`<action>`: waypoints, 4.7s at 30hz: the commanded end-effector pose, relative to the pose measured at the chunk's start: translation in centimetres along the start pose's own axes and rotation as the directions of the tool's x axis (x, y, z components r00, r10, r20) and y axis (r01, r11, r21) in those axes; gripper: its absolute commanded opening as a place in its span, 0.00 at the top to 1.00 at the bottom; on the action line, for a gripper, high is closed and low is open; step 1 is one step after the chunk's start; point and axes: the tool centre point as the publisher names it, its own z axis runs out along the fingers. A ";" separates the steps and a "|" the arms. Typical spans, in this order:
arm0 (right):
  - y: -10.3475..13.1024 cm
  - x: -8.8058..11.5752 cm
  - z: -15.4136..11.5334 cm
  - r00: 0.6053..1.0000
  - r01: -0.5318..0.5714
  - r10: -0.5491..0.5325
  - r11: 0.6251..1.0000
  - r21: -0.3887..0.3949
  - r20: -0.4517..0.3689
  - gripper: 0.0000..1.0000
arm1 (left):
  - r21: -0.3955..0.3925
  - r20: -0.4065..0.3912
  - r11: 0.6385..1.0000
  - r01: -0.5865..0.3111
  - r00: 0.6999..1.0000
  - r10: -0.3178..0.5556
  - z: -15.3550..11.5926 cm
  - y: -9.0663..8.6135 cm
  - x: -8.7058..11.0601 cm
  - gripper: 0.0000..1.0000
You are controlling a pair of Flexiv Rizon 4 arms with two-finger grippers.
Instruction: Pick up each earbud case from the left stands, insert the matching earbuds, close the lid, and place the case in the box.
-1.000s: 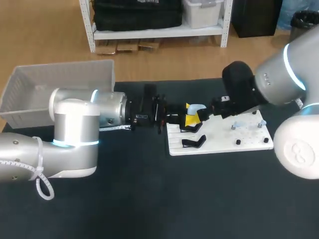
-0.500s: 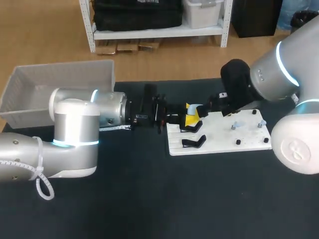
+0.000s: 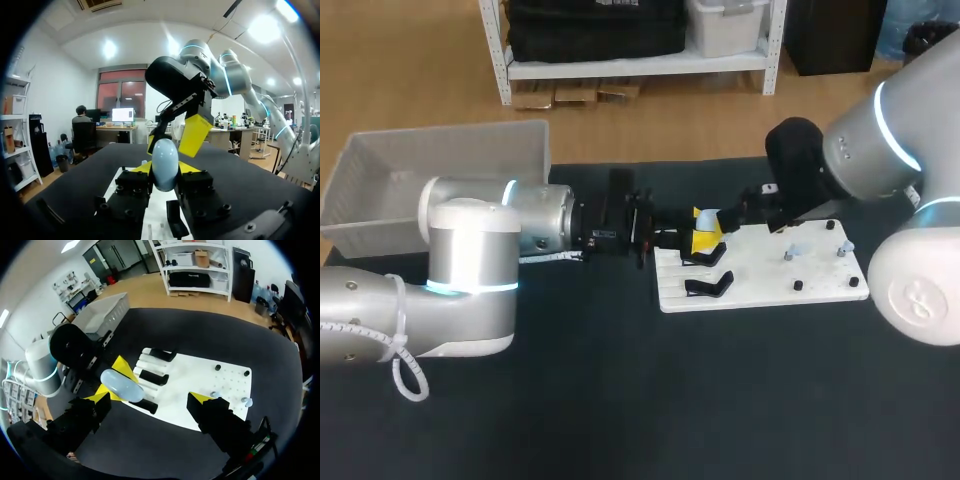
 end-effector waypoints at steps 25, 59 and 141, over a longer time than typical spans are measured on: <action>-0.3 -1.2 -0.1 1.000 -0.010 0.010 1.000 0.018 0.007 0.00 | 0.001 0.004 1.000 -0.002 1.000 0.002 0.0 0.1 0.1 1.00; -15.6 2.9 -2.2 0.964 0.049 0.048 0.936 0.350 -0.263 0.00 | 0.001 0.004 1.000 -0.002 1.000 0.002 0.0 0.1 0.1 1.00; -19.4 4.7 1.1 0.901 0.270 -0.131 0.916 0.297 -0.414 1.00 | 0.001 0.004 1.000 -0.002 1.000 0.002 0.0 0.1 0.1 1.00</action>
